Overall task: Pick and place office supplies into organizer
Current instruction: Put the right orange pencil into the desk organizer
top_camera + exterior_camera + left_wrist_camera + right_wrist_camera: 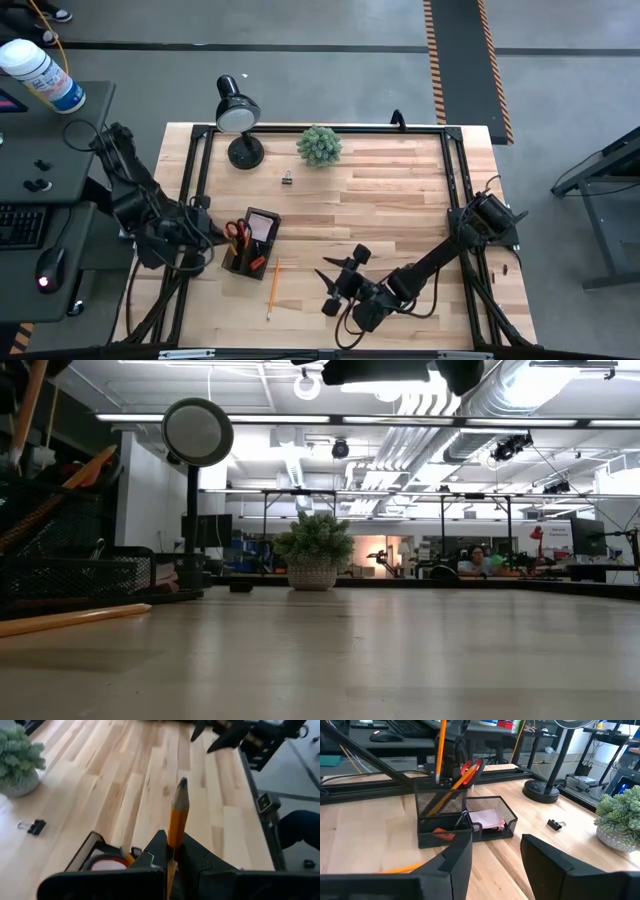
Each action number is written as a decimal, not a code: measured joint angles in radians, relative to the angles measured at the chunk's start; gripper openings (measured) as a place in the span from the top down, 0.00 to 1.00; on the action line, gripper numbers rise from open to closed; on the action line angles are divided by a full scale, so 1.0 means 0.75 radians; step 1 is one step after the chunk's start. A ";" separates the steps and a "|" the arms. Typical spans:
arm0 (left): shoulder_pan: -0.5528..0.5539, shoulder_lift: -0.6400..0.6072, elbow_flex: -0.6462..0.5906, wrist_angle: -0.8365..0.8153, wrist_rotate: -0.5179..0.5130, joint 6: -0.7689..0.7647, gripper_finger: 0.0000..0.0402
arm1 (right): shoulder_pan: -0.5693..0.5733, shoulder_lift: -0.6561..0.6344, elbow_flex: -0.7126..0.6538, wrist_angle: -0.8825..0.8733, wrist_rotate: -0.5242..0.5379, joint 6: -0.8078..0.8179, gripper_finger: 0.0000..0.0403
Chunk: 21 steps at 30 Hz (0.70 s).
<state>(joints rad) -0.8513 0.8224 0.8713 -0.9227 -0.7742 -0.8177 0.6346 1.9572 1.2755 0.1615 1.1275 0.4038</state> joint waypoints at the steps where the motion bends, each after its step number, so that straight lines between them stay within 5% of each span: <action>1: 0.000 0.005 -0.015 0.010 0.001 -0.007 1.00 | 0.000 0.000 0.000 0.000 0.000 0.000 0.61; 21: 0.000 0.086 -0.347 0.269 -0.009 -0.223 1.00 | 0.000 0.000 0.000 0.013 -0.002 0.011 0.61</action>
<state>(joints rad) -0.8513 0.8871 0.6108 -0.7212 -0.7807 -0.9847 0.6346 1.9572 1.2754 0.1711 1.1263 0.4122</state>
